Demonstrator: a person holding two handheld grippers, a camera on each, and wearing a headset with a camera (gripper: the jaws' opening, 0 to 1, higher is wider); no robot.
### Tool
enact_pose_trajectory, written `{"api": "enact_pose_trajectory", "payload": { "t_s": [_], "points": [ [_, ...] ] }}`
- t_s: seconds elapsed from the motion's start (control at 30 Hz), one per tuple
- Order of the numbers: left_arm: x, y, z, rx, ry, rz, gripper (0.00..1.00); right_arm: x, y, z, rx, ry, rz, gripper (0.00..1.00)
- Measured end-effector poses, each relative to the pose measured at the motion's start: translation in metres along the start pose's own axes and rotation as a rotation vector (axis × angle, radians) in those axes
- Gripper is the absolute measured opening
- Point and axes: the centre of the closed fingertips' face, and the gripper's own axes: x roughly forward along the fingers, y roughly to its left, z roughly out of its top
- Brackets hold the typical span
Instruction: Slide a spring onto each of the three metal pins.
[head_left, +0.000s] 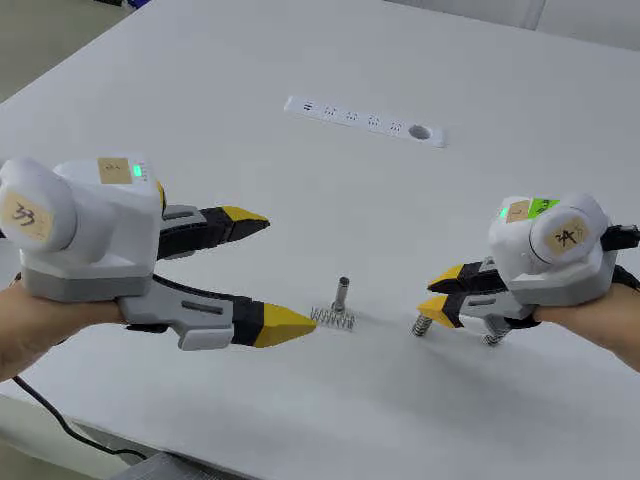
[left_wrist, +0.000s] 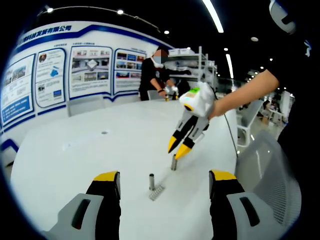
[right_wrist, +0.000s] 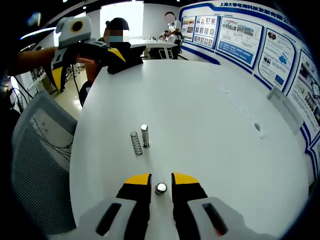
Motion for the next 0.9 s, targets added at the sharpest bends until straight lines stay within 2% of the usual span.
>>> {"api": "enact_pose_trajectory", "payload": {
  "t_s": [0.1, 0.2, 0.33, 0.43, 0.63, 0.8, 0.9],
  "points": [
    [0.000, 0.000, 0.003, -0.009, -0.020, 0.000, 0.74, 0.003, 0.006, 0.011, -0.015, -0.025, 0.012, 0.17],
    [0.000, 0.000, 0.002, -0.007, -0.021, -0.003, 0.74, 0.009, 0.015, 0.017, -0.056, -0.027, 0.019, 0.17],
    [-0.005, 0.003, -0.004, -0.004, -0.004, -0.003, 0.74, 0.017, 0.026, 0.021, -0.067, -0.030, 0.043, 0.17],
    [-0.009, 0.007, -0.009, -0.010, 0.002, 0.004, 0.74, 0.024, 0.029, 0.023, -0.092, -0.022, 0.036, 0.20],
    [-0.015, 0.012, -0.016, -0.013, 0.013, 0.014, 0.74, 0.039, 0.034, 0.026, -0.057, -0.026, 0.055, 0.20],
    [-0.020, 0.015, -0.017, -0.039, -0.009, 0.017, 0.75, 0.054, 0.038, 0.025, -0.052, -0.005, 0.078, 0.20],
    [-0.022, 0.018, -0.018, -0.039, -0.005, 0.022, 0.75, 0.062, 0.042, 0.022, -0.066, 0.016, 0.089, 0.20]
  ]
}}
